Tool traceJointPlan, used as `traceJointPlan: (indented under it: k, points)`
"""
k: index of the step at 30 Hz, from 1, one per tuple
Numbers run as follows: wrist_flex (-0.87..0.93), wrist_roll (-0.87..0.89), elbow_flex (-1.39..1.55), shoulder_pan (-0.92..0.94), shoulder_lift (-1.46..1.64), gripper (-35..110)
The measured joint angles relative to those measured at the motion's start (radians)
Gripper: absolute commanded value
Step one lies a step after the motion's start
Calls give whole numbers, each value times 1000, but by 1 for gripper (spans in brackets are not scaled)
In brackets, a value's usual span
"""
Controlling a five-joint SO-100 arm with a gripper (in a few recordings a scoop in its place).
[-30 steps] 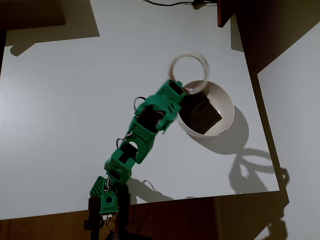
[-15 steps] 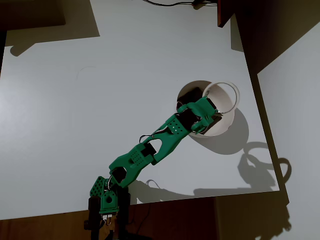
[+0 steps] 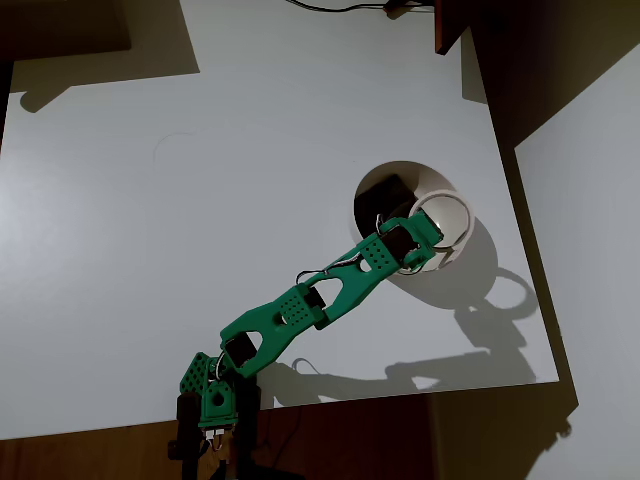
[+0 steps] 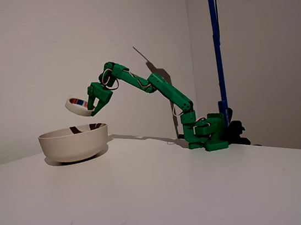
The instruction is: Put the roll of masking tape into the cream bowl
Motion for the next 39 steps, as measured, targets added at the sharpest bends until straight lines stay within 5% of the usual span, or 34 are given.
traceJointPlan:
  k: [11, 15, 29, 32, 39]
  points:
    - [5, -18, 0, -58, -115, -8]
    - [5, 18, 0, -71, -115, 30]
    - [5, 114, 0, -78, -103, 16]
    - [8, 127, 0, -78, -77, -8]
    - [46, 166, 0, -110, 35, -8]
